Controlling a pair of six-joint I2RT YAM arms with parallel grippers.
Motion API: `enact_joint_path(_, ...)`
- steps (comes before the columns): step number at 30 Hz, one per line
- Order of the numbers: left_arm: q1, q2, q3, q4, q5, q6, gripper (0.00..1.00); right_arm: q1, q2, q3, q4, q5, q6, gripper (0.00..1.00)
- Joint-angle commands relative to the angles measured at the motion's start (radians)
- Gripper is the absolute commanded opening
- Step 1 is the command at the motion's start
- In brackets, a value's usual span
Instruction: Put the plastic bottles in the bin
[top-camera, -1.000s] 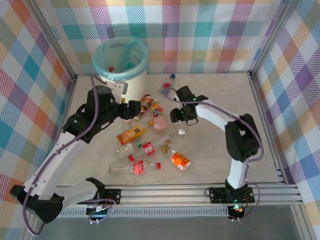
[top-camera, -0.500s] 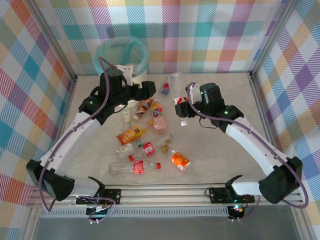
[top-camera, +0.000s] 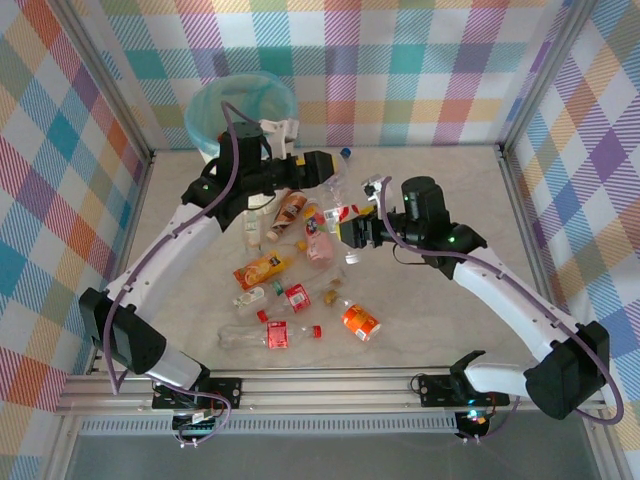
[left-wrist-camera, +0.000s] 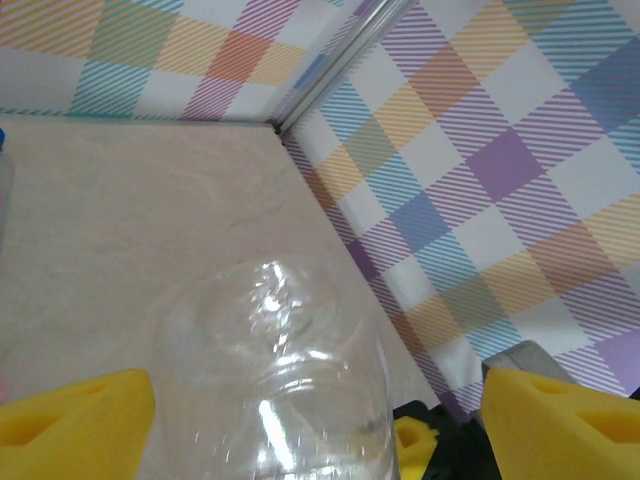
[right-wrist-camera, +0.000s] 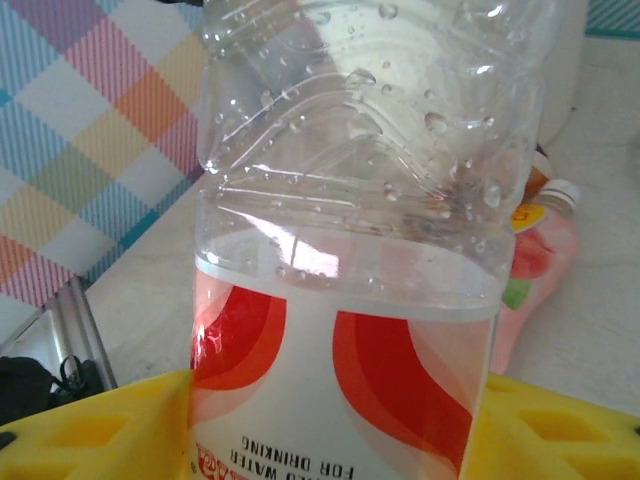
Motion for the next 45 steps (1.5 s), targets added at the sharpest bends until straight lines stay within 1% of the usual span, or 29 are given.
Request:
enact_joint_path(1,-0.011,0.018,0.032,-0.033,0.037,-0.013,0.83,0.009,-0.021,-0.009,0.090,-0.084,0.003,0.64)
enact_joint_path(6,-0.012,0.029,0.037,-0.058,0.033,-0.015,0.77,0.011,-0.020,-0.014,0.099,-0.105,-0.007,0.64)
enact_joint_path(11,-0.012,0.034,0.041,-0.073,0.024,-0.013,0.68,0.013,-0.017,-0.020,0.107,-0.099,-0.003,0.65)
enact_joint_path(13,-0.012,0.031,0.046,-0.087,0.003,-0.014,0.66,0.012,-0.017,-0.020,0.108,-0.095,-0.003,0.66)
enact_joint_path(17,-0.007,0.023,0.063,-0.126,-0.091,-0.025,0.64,0.013,-0.016,-0.012,0.106,-0.080,-0.001,0.70)
enact_joint_path(19,-0.004,0.015,0.067,-0.116,-0.105,-0.035,0.63,0.013,-0.013,-0.002,0.098,-0.075,-0.001,0.73)
enact_joint_path(23,0.002,0.002,0.095,-0.104,-0.127,-0.050,0.62,0.013,-0.008,0.021,0.099,-0.072,0.019,0.87)
enact_joint_path(26,0.019,0.001,0.153,-0.134,-0.159,-0.032,0.61,0.014,-0.006,0.045,0.097,-0.069,0.027,0.91)
enact_joint_path(29,0.058,0.006,0.245,-0.183,-0.199,0.009,0.61,0.013,-0.009,0.073,0.088,-0.065,0.027,0.93)
enact_joint_path(31,0.102,0.016,0.314,-0.202,-0.216,0.031,0.62,0.014,-0.011,0.089,0.088,-0.063,0.023,0.94)
enact_joint_path(34,0.201,0.042,0.419,-0.192,-0.238,0.026,0.61,0.013,-0.006,0.096,0.095,-0.059,0.015,0.94)
enact_joint_path(38,0.295,0.093,0.519,-0.146,-0.300,0.059,0.60,0.013,0.013,0.109,0.095,-0.065,0.010,0.94)
enact_joint_path(42,0.356,0.173,0.620,-0.104,-0.368,0.132,0.59,0.013,0.035,0.133,0.085,-0.075,0.002,0.94)
enact_joint_path(45,0.388,0.255,0.705,-0.112,-0.424,0.184,0.59,0.014,0.053,0.152,0.082,-0.081,-0.007,0.93)
